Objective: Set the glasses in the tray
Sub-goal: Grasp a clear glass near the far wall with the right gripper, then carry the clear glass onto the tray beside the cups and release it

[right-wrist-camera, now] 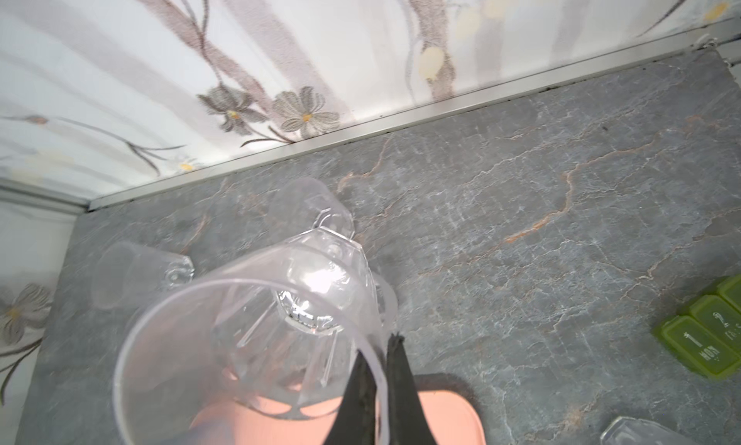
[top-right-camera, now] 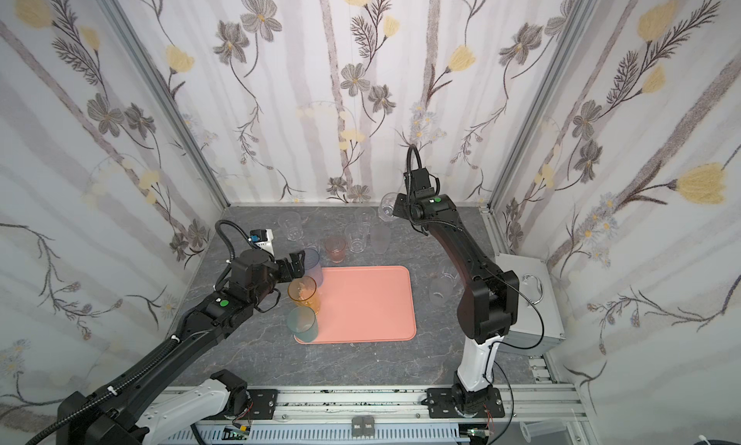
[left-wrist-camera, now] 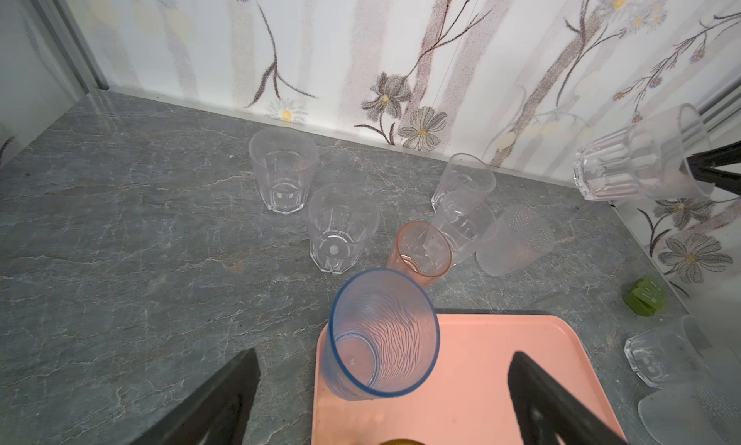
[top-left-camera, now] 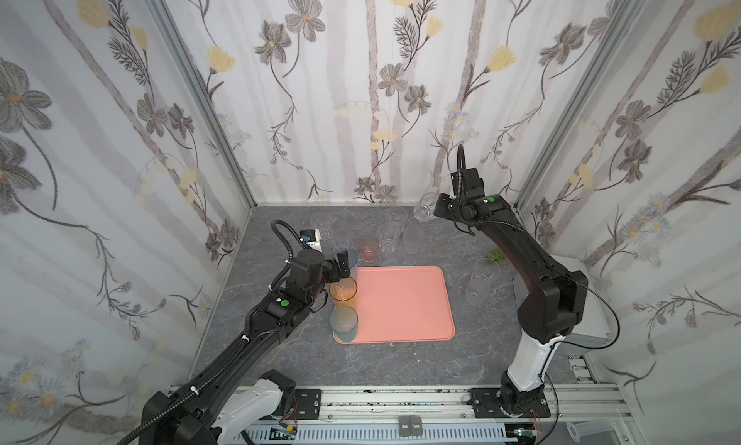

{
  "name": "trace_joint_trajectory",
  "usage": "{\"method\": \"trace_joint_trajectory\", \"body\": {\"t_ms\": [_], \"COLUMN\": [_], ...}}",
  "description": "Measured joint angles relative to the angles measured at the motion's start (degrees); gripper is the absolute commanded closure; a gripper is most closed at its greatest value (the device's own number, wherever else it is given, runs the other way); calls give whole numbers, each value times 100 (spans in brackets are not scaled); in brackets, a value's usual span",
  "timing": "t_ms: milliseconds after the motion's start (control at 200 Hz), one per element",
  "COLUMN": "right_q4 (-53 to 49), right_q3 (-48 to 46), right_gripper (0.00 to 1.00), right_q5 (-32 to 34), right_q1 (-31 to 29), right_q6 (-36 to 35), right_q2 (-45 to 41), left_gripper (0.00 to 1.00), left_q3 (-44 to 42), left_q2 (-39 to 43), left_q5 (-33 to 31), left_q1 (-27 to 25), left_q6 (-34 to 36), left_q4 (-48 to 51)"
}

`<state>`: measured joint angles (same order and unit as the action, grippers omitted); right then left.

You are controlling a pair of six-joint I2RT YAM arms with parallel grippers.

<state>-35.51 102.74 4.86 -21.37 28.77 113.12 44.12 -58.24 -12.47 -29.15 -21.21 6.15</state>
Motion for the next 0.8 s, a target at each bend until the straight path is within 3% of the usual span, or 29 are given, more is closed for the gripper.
{"method": "trace_joint_trajectory", "body": {"t_ms": [240,425,799], "right_q4": [-50,-46,-363], "right_q3": [-907,-1261,-667], "right_gripper": [97,98,99], "right_q5": [-52,-188,-87], "right_q1": [-1008,-1766,-2299], "right_q6": [9,96,35], "right_q2": [-468,-356,656], "left_gripper": [0,0,0], "left_q3": [24,-52,-385], "left_q2": [-151,-125,120], "left_q5": [-111,-170,-428], "left_q1": [-216,-251,-251], "left_q6": [-20,-44,-44], "left_q4": [0,-17,-35]}}
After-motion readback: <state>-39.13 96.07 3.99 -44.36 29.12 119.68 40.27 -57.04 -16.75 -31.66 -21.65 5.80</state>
